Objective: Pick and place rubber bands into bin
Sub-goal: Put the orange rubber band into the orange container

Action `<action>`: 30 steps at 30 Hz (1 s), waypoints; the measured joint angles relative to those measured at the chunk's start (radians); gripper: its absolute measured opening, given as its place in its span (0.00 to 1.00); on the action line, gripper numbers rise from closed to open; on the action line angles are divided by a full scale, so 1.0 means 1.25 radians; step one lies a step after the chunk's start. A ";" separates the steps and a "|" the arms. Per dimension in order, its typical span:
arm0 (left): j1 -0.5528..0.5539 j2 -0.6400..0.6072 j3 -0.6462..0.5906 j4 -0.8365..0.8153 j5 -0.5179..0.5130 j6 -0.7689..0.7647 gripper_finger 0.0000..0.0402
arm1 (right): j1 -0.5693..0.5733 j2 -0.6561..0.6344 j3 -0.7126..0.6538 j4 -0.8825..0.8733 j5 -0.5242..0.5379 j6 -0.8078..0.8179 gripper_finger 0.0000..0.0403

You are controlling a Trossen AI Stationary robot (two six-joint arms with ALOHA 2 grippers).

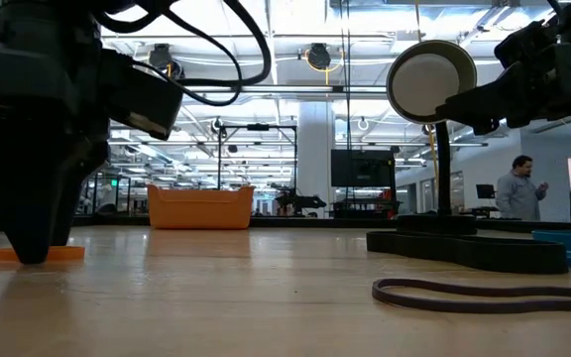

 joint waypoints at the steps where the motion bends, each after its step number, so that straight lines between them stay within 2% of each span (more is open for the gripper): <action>1: 0.000 0.000 0.000 0.000 0.000 0.002 0.50 | 0.000 0.000 0.000 0.000 0.001 -0.002 0.38; 4: 0.000 0.001 -0.001 0.000 0.000 0.006 0.50 | 0.000 0.000 0.000 0.000 0.020 -0.013 0.38; 7: 0.000 0.002 -0.002 -0.002 0.000 0.020 0.45 | 0.000 0.000 0.000 0.000 0.035 -0.014 0.38; 16: 0.005 0.002 -0.002 -0.002 0.002 0.043 0.17 | 0.000 0.000 0.000 0.000 0.037 -0.013 0.38; 21: 0.005 0.001 -0.002 -0.002 0.040 0.095 0.03 | 0.000 0.000 0.000 0.000 0.037 -0.013 0.38; 30: 0.014 -0.057 -0.008 -0.010 0.063 0.110 0.01 | 0.000 0.000 0.000 0.000 0.037 -0.013 0.38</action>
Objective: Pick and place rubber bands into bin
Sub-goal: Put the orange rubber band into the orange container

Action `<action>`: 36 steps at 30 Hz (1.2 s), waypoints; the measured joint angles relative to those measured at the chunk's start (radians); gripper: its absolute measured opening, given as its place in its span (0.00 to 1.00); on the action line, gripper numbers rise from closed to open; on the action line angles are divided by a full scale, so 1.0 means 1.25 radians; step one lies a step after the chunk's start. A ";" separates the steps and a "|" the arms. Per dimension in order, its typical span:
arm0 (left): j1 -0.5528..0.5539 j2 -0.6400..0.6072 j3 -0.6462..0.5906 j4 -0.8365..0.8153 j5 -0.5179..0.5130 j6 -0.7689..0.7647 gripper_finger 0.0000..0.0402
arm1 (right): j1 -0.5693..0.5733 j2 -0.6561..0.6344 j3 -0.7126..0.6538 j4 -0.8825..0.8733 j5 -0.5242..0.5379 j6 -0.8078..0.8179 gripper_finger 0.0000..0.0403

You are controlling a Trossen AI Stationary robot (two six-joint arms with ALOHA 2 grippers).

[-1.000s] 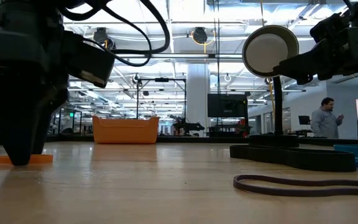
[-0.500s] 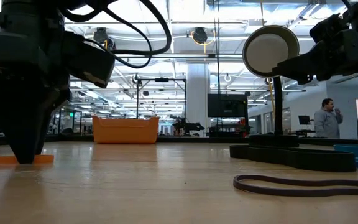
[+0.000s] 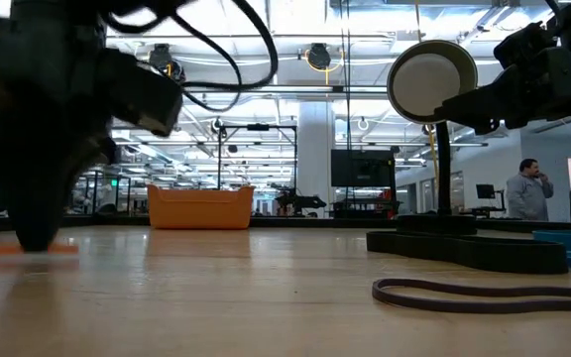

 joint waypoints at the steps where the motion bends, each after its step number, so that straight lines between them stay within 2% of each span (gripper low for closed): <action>1: 0.001 -0.020 0.000 0.000 0.000 0.005 0.02 | 0.000 0.000 0.000 0.000 0.000 0.000 0.38; 5: 0.013 -0.102 0.002 -0.005 -0.028 0.026 0.01 | 0.000 0.000 0.000 0.000 0.000 -0.001 0.38; 10: 0.048 -0.233 0.003 0.002 -0.153 0.104 0.02 | 0.000 0.000 0.000 0.000 0.000 -0.002 0.38; 18: 0.162 -0.399 0.004 0.097 -0.495 0.281 0.03 | 0.000 0.000 0.000 0.006 0.000 -0.002 0.38; 25: 0.357 -0.430 0.005 0.235 -0.528 0.410 0.02 | 0.000 0.000 0.000 0.006 0.001 -0.021 0.38; 31: 0.553 -0.406 0.005 0.229 -0.525 0.399 0.01 | 0.000 0.000 0.000 0.005 0.002 -0.023 0.38; 36: 0.664 -0.346 0.005 0.228 -0.523 0.382 0.01 | 0.000 0.000 0.000 0.005 0.002 -0.023 0.38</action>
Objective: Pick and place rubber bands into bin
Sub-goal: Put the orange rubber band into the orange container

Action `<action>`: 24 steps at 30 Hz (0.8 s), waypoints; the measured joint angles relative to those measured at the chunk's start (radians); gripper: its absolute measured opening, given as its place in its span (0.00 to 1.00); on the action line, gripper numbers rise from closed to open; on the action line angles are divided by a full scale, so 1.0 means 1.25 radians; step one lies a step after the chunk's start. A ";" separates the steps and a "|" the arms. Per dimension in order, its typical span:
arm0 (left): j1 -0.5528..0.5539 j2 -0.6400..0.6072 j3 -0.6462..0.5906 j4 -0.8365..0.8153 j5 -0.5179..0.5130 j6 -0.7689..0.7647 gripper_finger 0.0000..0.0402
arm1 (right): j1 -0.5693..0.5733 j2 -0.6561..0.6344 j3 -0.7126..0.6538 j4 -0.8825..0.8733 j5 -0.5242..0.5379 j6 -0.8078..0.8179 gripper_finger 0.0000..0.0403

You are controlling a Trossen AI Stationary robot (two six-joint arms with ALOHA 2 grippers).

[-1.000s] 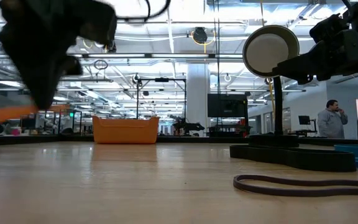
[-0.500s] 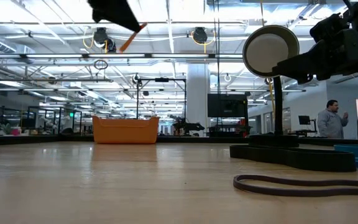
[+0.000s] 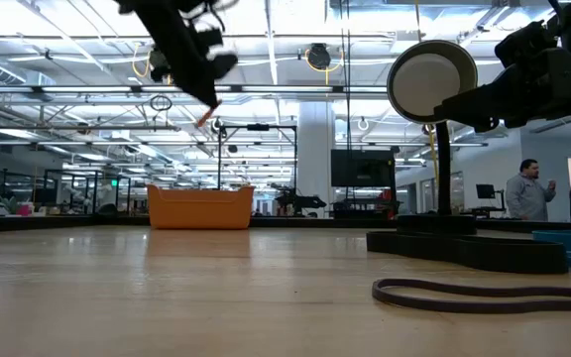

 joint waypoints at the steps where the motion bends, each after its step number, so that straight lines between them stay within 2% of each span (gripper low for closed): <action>1: 0.016 0.019 0.000 0.000 0.004 0.000 0.01 | 0.000 0.000 0.000 0.000 0.000 -0.001 0.38; 9: 0.122 0.172 0.000 0.011 0.061 -0.019 0.01 | 0.000 0.000 0.000 0.000 0.000 -0.003 0.38; 15: 0.159 0.273 0.000 0.013 0.113 -0.039 0.03 | 0.000 0.000 0.000 0.000 0.000 -0.003 0.38; 20: 0.170 0.320 0.000 0.019 0.149 -0.039 0.01 | 0.000 0.000 0.000 0.000 0.000 -0.003 0.38; 24: 0.170 0.330 0.000 0.027 0.148 -0.035 0.07 | 0.000 0.000 0.000 0.000 0.000 -0.003 0.38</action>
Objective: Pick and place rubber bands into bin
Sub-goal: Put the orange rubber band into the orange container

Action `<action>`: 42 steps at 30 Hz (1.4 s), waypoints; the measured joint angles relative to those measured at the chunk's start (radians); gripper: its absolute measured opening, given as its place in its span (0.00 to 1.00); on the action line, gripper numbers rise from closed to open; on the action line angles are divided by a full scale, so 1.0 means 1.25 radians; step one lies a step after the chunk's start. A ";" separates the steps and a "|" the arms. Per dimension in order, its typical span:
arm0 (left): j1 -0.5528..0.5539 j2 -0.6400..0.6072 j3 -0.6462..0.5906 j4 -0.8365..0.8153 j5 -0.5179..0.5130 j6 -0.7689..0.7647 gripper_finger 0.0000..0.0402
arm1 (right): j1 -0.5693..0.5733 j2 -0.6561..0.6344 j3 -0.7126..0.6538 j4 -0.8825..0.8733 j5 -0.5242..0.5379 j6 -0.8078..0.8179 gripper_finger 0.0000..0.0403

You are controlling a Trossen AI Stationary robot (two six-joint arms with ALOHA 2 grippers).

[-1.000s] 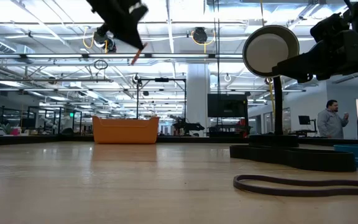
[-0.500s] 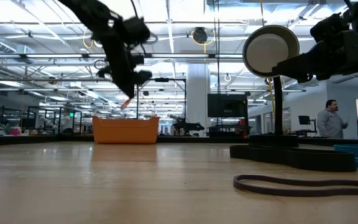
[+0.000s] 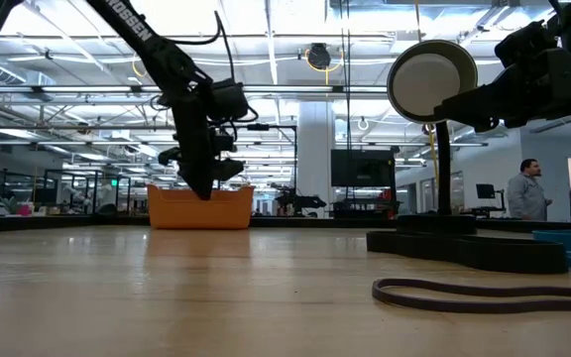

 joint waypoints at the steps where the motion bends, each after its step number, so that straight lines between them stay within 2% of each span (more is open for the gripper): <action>1: 0.000 -0.001 0.000 0.006 0.000 0.000 0.08 | 0.000 0.000 0.000 0.000 0.000 0.000 0.38; 13: -0.002 -0.001 0.000 0.022 -0.002 0.019 0.20 | 0.000 0.000 0.000 0.000 0.000 -0.015 0.38; 21: -0.002 -0.001 0.000 0.021 -0.002 0.022 0.36 | 0.000 0.000 0.000 0.000 0.000 -0.015 0.38; 26: -0.003 -0.035 0.000 0.012 0.037 0.028 0.44 | 0.000 0.000 0.000 0.000 0.000 -0.015 0.38; 36: -0.004 -0.155 0.000 0.005 0.043 0.023 0.45 | 0.000 0.000 0.000 0.000 0.000 -0.015 0.38; 42: -0.004 -0.180 0.000 0.005 0.042 0.022 0.45 | 0.000 0.000 0.000 0.000 0.000 -0.015 0.38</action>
